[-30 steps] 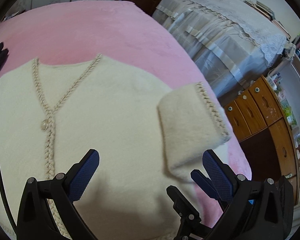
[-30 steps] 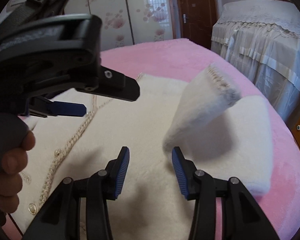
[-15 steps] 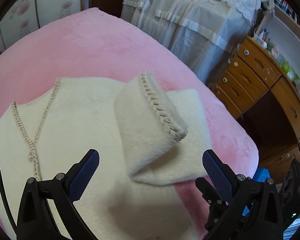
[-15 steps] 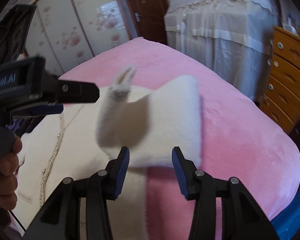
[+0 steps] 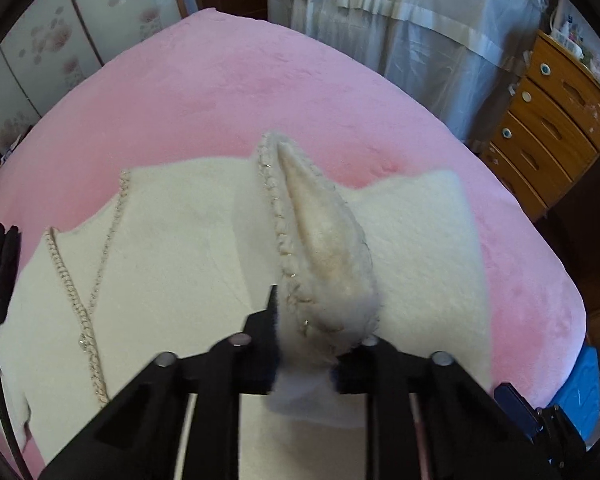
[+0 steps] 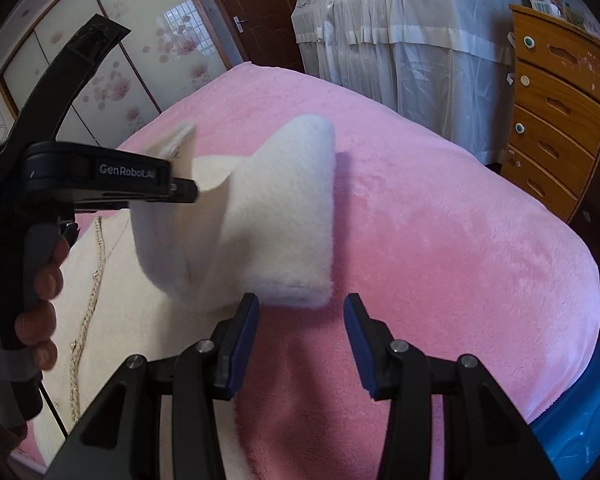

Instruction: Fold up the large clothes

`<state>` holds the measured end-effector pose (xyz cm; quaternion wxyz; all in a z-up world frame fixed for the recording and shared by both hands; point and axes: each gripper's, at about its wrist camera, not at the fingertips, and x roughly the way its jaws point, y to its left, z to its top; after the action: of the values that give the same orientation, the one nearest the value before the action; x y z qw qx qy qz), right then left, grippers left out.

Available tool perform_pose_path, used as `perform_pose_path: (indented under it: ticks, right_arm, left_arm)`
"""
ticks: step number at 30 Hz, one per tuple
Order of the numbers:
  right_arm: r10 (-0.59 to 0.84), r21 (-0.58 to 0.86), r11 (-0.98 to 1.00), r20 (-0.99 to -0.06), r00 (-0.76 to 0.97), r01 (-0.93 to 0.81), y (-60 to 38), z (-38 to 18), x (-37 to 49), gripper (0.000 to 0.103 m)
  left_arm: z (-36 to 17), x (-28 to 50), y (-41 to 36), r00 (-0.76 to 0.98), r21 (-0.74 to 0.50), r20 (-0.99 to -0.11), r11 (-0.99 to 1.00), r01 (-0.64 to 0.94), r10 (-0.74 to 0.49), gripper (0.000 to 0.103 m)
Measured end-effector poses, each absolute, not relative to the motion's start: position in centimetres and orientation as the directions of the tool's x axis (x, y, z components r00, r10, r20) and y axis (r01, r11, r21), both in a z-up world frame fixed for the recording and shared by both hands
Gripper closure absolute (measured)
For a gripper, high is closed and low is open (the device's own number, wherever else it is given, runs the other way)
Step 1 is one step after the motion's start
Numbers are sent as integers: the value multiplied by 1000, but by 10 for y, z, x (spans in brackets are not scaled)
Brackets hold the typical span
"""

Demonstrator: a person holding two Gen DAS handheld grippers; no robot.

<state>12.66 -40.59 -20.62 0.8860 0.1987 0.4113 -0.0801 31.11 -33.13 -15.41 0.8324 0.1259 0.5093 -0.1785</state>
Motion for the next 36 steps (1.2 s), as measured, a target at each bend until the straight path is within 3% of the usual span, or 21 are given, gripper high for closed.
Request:
perform_pose_path:
  ticks: [7,12,19,22,23,26,31,36]
  right_arm:
    - [70,294,920,-774,629,259,-393,-218,136,58]
    - [107,311,921,-778,619,232,-381,-225,152,58]
    - [72,251,946,-779,623,205,-361,-230,189,58]
    - [70,227,957,-788,612,183,-350,-237,207,61]
    - [71,219,961,-786,615,168,-347,-238,211,77]
    - [-17,127,976,-768,641,179,-333,-234,216,88]
    - [-62,84,979,-748,660,187,-329,-227,214,89]
    - [-113,-19,988,-770,628,155,-316,-231,213,88]
  left_arm:
    - [-117,328,-284,464,-70,-853,934,351,-238,93]
    - [-67,337,-238,551,-178,-773,942,285,-313,93]
    - [-27,348,-174,687,-146,-687,971,190,-238,93]
    - [-30,359,-145,690,-159,-692,977,140,-211,93]
    - [-33,363,-135,686,-163,-698,979,126,-205,93]
    - [-45,366,-113,685,-172,-703,980,97,-191,93]
    - [-73,358,-79,699,-210,-685,975,79,-204,93]
    - [-132,348,-53,641,-206,-748,978,21,-171,93]
